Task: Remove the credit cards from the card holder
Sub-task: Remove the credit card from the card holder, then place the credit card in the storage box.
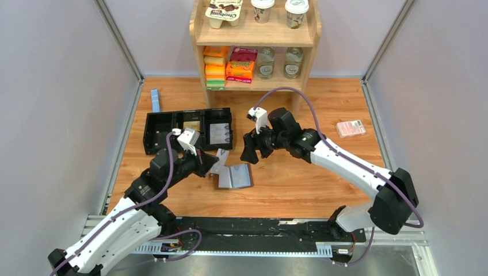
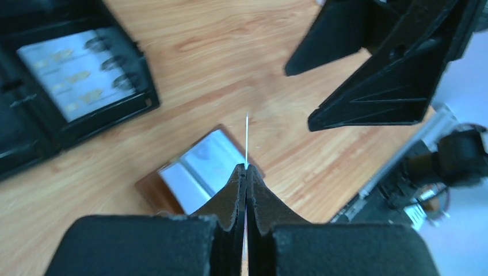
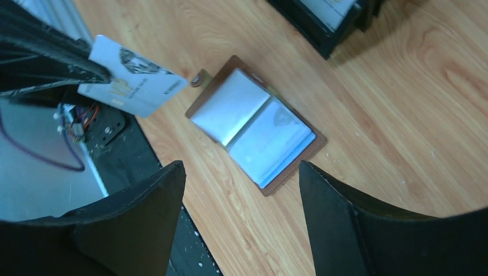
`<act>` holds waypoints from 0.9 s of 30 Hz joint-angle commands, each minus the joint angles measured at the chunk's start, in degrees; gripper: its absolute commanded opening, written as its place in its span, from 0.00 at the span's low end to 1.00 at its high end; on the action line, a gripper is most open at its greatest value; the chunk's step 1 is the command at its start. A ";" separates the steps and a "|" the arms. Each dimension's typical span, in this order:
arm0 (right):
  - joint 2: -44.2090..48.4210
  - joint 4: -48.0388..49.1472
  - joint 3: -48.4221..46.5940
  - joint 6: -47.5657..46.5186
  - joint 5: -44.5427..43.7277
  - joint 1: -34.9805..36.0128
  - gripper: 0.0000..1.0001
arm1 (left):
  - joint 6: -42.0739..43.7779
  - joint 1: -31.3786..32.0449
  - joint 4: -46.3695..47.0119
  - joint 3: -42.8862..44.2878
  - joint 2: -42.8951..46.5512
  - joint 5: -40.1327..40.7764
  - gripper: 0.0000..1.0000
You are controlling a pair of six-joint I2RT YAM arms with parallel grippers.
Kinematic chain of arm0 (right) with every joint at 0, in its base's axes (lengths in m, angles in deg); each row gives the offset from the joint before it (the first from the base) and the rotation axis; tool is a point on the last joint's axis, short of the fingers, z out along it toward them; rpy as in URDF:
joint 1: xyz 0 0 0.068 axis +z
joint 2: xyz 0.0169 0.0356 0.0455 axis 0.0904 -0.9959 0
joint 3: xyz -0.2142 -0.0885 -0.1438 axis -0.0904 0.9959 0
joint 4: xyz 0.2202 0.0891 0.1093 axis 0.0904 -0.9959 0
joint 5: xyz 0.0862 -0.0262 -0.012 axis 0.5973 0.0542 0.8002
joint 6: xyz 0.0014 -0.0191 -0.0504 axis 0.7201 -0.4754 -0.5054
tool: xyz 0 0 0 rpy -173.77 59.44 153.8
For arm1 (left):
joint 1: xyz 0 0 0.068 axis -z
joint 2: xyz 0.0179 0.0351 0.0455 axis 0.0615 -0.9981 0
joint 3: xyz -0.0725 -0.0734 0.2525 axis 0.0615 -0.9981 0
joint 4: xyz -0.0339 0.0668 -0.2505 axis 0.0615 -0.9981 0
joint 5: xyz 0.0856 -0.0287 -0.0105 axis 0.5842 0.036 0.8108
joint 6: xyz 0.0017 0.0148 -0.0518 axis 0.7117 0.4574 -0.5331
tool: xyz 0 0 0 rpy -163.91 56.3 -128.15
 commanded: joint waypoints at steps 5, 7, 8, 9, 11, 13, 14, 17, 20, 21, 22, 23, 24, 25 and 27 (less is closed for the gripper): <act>5.63 1.94 -2.85 -11.58 18.56 0.03 0.74 | 10.38 -0.29 3.00 8.98 -4.24 -22.60 0.00; 5.37 2.83 -3.38 -11.32 22.25 0.03 0.73 | 11.26 -0.29 3.08 10.21 -5.47 -25.24 0.00; 5.02 2.92 -3.81 -11.23 24.01 0.03 0.73 | 11.53 -0.29 3.00 10.83 -5.91 -26.21 0.00; 4.84 3.00 -3.99 -10.97 25.68 0.03 0.71 | 12.23 -0.29 3.00 11.27 -6.44 -26.65 0.00; 4.49 3.88 -4.17 -10.53 27.80 0.03 0.68 | 13.02 -0.29 2.91 12.41 -7.67 -27.97 0.00; 4.31 4.15 -4.08 -10.18 28.94 0.03 0.57 | 14.07 -0.29 2.21 13.73 -9.07 -29.55 0.00; 4.14 4.15 -4.17 -10.27 29.12 0.03 0.47 | 14.43 -0.29 1.42 14.87 -9.60 -30.25 0.00; 3.61 4.06 -4.52 -10.27 29.48 0.03 0.19 | 16.62 -0.29 -1.30 16.89 -11.54 -29.82 0.00; 2.64 3.71 -4.87 -10.00 29.39 0.03 0.01 | 18.29 -0.29 -3.15 17.86 -11.54 -27.72 0.00; 2.29 3.80 -5.13 -9.74 29.04 0.11 0.00 | 18.56 -0.29 -3.50 18.04 -11.54 -27.10 0.00; 1.86 3.97 -5.22 -9.65 28.43 -0.06 0.00 | 19.08 -0.29 -4.46 18.65 -11.45 -24.66 0.03; 1.33 4.32 -5.49 -7.91 27.90 0.02 0.00 | 19.18 -0.38 -4.91 18.83 -11.28 -21.16 0.06; 0.80 4.58 -5.75 -7.20 27.20 -0.06 0.00 | 19.87 -0.29 -5.96 19.35 -10.93 -19.47 0.17; -0.07 4.85 -6.27 -6.41 26.41 0.02 0.00 | 20.05 -0.29 -6.84 19.36 -10.66 -14.75 0.25; -1.92 5.55 -7.50 -4.04 23.69 -0.06 0.00 | 20.41 -0.38 -7.54 19.10 -9.35 -5.45 0.49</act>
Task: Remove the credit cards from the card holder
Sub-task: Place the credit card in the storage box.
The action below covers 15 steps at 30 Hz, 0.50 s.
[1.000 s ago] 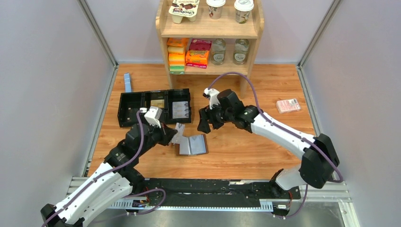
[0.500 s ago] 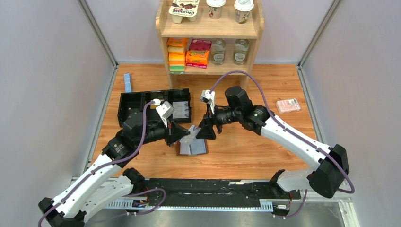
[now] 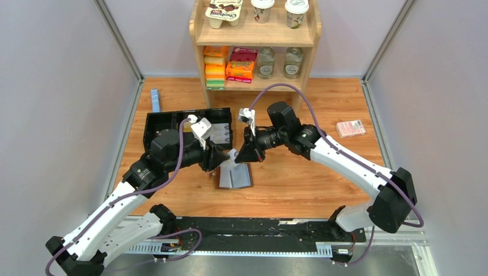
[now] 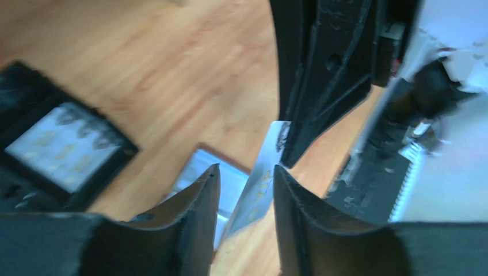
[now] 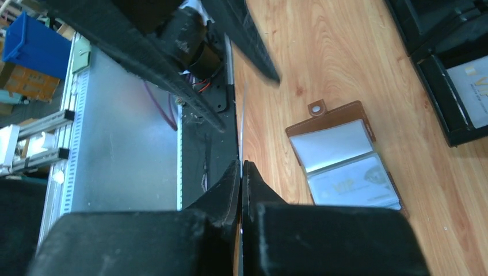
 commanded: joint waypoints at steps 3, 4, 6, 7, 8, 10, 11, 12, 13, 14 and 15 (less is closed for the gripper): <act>-6.63 3.94 -6.31 9.11 -10.58 -0.11 0.00 | 3.29 -0.03 -2.39 1.39 6.18 29.54 0.68; -8.13 3.85 -7.54 11.49 -13.39 -0.11 0.00 | 3.47 -0.12 -2.65 0.78 7.24 36.71 0.68; -11.64 3.07 -10.26 15.70 -18.32 -0.11 0.00 | 4.00 -0.12 -2.92 -0.45 9.88 45.51 0.74; -13.40 2.63 -12.02 17.73 -21.39 -0.11 0.00 | 4.43 -0.12 -2.92 -0.89 11.71 47.92 0.75; -15.50 1.75 -13.51 20.01 -23.68 -0.02 0.00 | 4.70 -0.03 -2.92 -2.03 13.56 52.38 0.76; -19.64 -0.97 -17.64 24.67 -29.56 -0.11 0.00 | 4.88 -0.03 -2.48 -4.14 15.93 58.54 0.77; -22.09 -2.46 -20.71 26.61 -31.94 -0.11 0.00 | 4.44 -0.12 -2.31 -4.85 16.56 60.84 0.79; -24.20 -3.78 -23.26 28.54 -33.53 -0.11 0.00 | 4.09 -0.03 -2.22 -6.16 17.87 64.34 0.80; -26.58 -4.75 -25.03 30.74 -34.68 -0.11 0.00 | 3.74 -0.03 -2.30 -6.78 18.32 65.68 0.81; -28.77 -5.20 -26.87 32.41 -35.21 -0.11 0.00 | 3.73 -0.03 -2.57 -7.48 19.37 67.52 0.82; -30.36 -5.37 -28.54 34.17 -36.09 -0.11 0.00 | 3.73 -0.12 -2.48 -7.84 19.81 68.06 0.82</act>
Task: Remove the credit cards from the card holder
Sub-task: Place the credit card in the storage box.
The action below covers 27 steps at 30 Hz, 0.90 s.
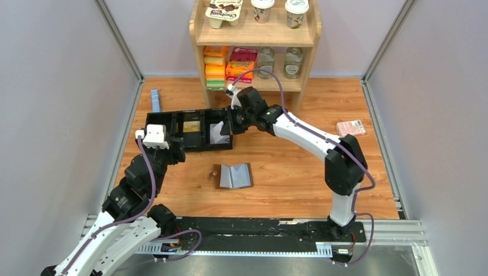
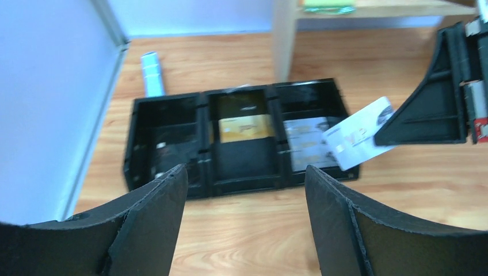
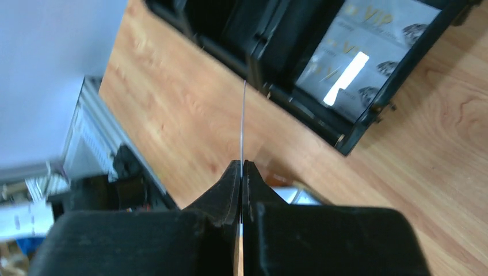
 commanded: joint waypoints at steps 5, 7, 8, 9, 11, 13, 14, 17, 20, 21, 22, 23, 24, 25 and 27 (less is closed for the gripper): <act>-13.71 -4.79 -13.08 16.26 -15.33 0.03 0.00 | 0.69 -0.03 0.65 -4.09 2.78 14.51 0.83; -16.44 -5.06 -15.02 17.49 -16.66 0.03 0.00 | 1.22 -0.03 1.17 -4.27 2.60 14.51 0.82; -17.49 -4.97 -15.98 17.85 -16.66 0.03 0.00 | 1.40 -0.03 1.78 -4.53 2.60 14.24 0.83; -18.90 -5.14 -17.12 18.11 -16.57 0.11 0.00 | 1.49 -0.12 1.96 -4.53 2.60 13.98 0.82; -21.09 -5.32 -19.67 18.55 -16.14 0.20 0.00 | 1.49 -0.03 2.05 -4.53 2.60 13.45 0.82; -23.12 -5.59 -21.78 18.55 -15.26 0.37 0.01 | 1.58 -0.12 2.23 -4.71 2.78 13.36 0.82; -24.09 -5.59 -22.75 18.55 -14.82 0.46 0.01 | 1.58 -0.03 2.14 -4.62 2.78 13.36 0.82; -26.46 -6.29 -25.04 18.82 -14.03 0.55 0.02 | 1.58 -0.12 2.14 -4.71 3.04 13.01 0.82; -28.31 -7.87 -26.97 18.64 -14.11 0.64 0.05 | 1.31 -0.12 2.05 -4.62 3.13 11.96 0.82; -28.58 -8.31 -27.33 18.38 -14.46 0.64 0.07 | 1.31 -0.12 1.88 -4.62 3.13 11.70 0.82; -28.75 -8.92 -27.77 18.12 -14.90 0.64 0.08 | 1.23 -0.12 1.88 -4.62 3.04 11.17 0.82; -28.75 -9.45 -27.94 17.77 -15.69 0.64 0.10 | 1.14 -0.12 1.70 -4.45 2.78 10.82 0.82; -28.49 -10.06 -28.21 17.41 -16.48 0.73 0.12 | 1.05 -0.03 1.61 -4.36 2.69 10.03 0.82; -28.06 -10.76 -28.12 17.06 -17.62 0.64 0.15 | 0.87 -0.12 1.35 -4.27 2.43 9.59 0.82; -26.83 -11.39 -27.77 16.36 -19.38 0.64 0.20 | 0.09 -0.03 0.74 -3.13 1.46 7.66 0.82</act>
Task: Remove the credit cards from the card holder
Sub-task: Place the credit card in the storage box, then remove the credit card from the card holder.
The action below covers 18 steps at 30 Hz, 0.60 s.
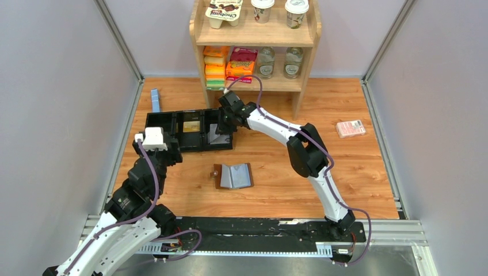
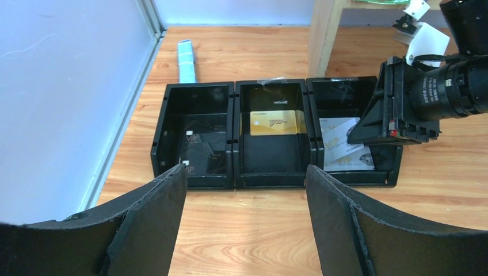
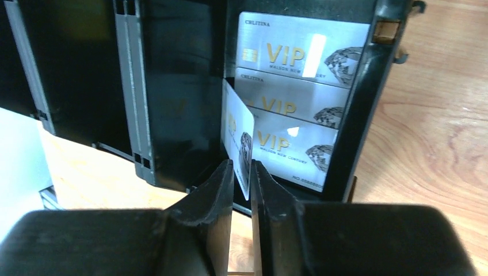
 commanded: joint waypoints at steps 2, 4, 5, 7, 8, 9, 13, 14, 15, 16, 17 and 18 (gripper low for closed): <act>3.25 -2.52 -1.52 -1.68 -5.25 0.31 0.25 | -0.95 -0.12 -0.51 2.55 -2.65 -4.24 0.82; 5.71 -2.16 0.06 -2.55 -6.21 0.40 0.31 | -2.26 -0.03 -2.00 4.31 -4.41 -5.03 0.82; 7.12 -2.08 1.20 -3.17 -8.22 0.57 0.32 | -2.88 -0.12 -2.45 5.02 -5.72 -5.73 0.82; 10.19 -2.07 3.05 -4.57 -10.51 1.10 0.37 | -4.02 -0.03 -3.68 6.95 -7.57 -7.84 0.82; 12.12 -1.90 4.45 -5.19 -11.39 1.19 0.41 | -4.46 -0.12 -4.46 8.09 -8.28 -9.76 0.82; 13.71 -1.38 6.20 -5.63 -12.19 1.28 0.45 | -5.68 -0.03 -4.82 8.71 -9.33 -10.74 0.82; 22.32 1.87 15.07 -6.07 -14.48 1.28 0.53 | -9.56 -0.03 -6.23 11.26 -13.28 -19.00 0.79; 23.90 2.66 17.62 -6.16 -14.74 1.28 0.54 | -11.22 -0.03 -6.32 11.87 -14.69 -22.14 0.78; 25.57 3.19 19.82 -6.16 -14.74 1.28 0.54 | -11.93 -0.03 -6.23 12.05 -15.40 -23.92 0.77; 26.98 3.55 22.19 -6.16 -14.83 1.28 0.55 | -13.33 -0.03 -6.14 12.40 -17.14 -27.24 0.76; 28.65 4.25 24.48 -6.16 -14.57 1.28 0.56 | -14.04 -0.03 -5.71 12.41 -17.94 -28.84 0.76; 30.23 4.78 26.94 -6.16 -14.48 1.28 0.56 | -15.52 -0.03 -5.53 12.58 -19.78 -32.16 0.75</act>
